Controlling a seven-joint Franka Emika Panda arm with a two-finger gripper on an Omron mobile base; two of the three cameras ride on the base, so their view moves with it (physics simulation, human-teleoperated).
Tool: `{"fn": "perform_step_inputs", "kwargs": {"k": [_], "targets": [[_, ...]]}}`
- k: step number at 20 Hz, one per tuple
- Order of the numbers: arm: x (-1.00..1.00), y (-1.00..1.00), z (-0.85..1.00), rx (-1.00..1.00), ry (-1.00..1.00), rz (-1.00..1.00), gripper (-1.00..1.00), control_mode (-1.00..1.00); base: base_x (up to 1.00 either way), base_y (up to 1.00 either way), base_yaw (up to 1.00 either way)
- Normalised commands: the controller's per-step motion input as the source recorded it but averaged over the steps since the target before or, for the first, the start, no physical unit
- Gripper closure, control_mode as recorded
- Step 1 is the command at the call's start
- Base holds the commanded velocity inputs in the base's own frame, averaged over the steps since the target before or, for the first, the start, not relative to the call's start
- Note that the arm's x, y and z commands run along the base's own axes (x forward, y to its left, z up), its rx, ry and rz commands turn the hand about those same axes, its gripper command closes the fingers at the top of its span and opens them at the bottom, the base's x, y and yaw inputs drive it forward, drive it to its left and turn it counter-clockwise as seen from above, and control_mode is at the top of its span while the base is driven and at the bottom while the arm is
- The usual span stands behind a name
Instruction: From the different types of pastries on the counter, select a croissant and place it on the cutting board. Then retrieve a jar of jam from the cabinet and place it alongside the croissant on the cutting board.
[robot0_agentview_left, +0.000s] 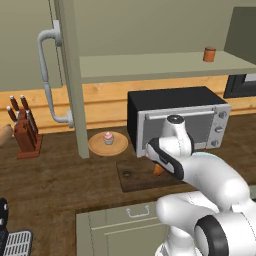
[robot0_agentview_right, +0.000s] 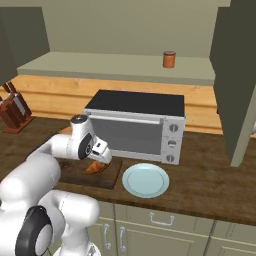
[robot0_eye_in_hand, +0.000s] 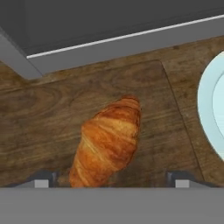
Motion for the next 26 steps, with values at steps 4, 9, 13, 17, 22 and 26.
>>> {"fn": "perform_step_inputs", "kwargs": {"k": [4,9,13,17,22,26], "targets": [[-0.14,0.00,0.77,0.00,-0.16,0.00,-1.00,-1.00,0.00,0.00,0.00],[-0.68,-0.04,0.52,-0.08,-0.10,0.00,-1.00,-1.00,0.00,0.00,0.00],[-0.73,-0.30,0.66,-0.05,-0.10,0.00,-1.00,-1.00,0.00,0.00,0.00],[-0.67,-0.52,0.77,-0.02,-0.16,0.05,-1.00,-1.00,0.00,0.00,0.00],[-0.53,-0.70,0.85,0.00,-0.21,0.12,-1.00,-1.00,0.00,0.00,0.00],[-0.29,-0.70,0.95,0.00,-0.29,0.16,-1.00,-1.00,0.00,0.00,0.00]]}}
